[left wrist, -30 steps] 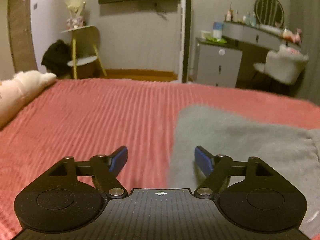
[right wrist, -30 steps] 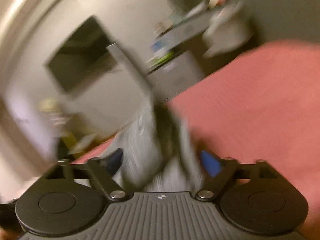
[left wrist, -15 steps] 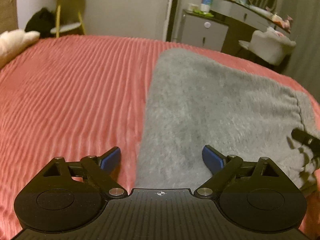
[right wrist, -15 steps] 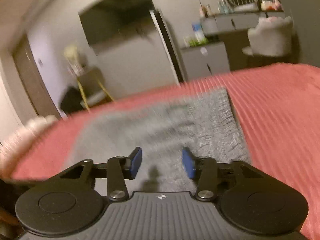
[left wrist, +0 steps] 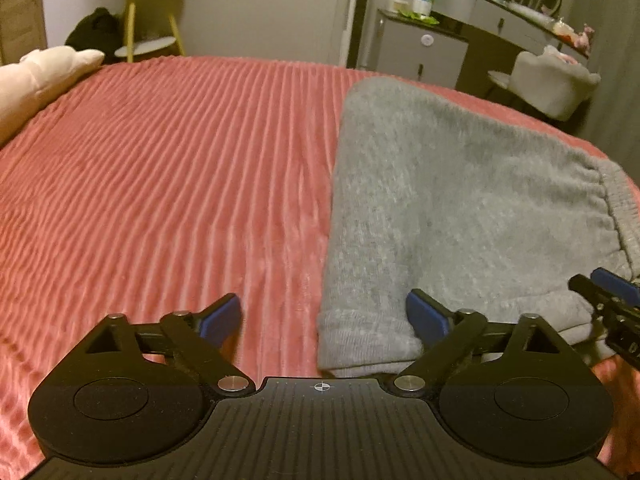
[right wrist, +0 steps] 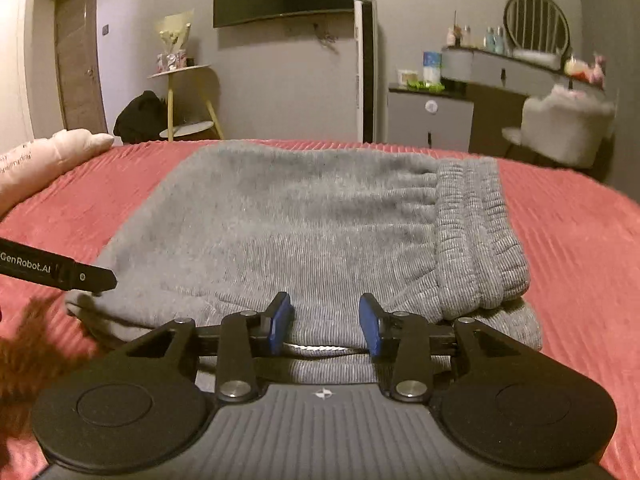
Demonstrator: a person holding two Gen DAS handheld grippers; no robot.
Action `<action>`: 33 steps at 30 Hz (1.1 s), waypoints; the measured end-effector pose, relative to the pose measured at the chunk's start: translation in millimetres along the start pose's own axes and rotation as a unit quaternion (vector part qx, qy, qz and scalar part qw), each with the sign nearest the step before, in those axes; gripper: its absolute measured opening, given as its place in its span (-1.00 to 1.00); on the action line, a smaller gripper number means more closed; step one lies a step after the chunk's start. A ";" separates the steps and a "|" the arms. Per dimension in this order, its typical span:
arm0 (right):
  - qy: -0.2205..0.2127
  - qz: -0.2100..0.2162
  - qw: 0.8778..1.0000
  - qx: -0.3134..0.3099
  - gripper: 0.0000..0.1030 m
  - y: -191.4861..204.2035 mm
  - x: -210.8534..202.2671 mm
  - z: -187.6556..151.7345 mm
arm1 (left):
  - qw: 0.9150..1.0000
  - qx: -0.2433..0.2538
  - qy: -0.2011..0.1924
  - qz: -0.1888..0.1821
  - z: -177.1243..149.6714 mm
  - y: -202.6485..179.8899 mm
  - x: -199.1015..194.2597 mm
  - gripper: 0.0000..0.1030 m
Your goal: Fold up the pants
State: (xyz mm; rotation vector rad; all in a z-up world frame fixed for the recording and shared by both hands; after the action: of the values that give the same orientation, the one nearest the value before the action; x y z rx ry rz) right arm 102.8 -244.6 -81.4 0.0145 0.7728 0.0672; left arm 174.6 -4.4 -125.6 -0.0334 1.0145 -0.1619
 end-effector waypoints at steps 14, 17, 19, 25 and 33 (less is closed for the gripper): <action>0.006 -0.069 0.997 0.034 0.45 -5.8 -23.7 -17.1 | 0.998 -0.062 -0.001 -0.011 -20.1 13.9 -11.9 0.98; 0.047 -0.082 0.993 0.064 0.55 -13.6 -30.4 -28.7 | 0.999 -0.046 0.001 -0.003 -30.4 7.7 -21.2 0.97; 0.061 -0.095 0.992 0.065 0.83 -11.4 -35.0 -30.8 | 0.999 -0.025 0.028 -0.011 -40.7 -0.3 -22.2 0.97; 0.157 -0.094 0.980 0.081 0.92 8.5 -25.9 -53.1 | 0.997 0.042 0.067 0.010 -67.6 -21.2 -26.5 0.97; 0.200 -0.135 0.967 0.075 0.92 25.6 -29.2 -67.2 | 0.994 0.034 0.106 -0.004 -85.4 -21.9 -36.9 0.97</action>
State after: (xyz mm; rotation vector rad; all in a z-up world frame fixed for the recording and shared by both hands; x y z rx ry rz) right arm 33.6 -221.8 -108.2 0.0402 1.1759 -0.2565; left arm 80.5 -16.5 -137.3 0.0435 1.2199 -0.2103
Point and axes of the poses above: each gripper's, at about its wrist camera, not at the fingertips, and x roughly the way its jaws point, y to its left, z to its top, the point moved 8 cm from there along x, roughly the way its jaws point, and after that the axes turned 11 degrees about y, right-handed, at the moved point
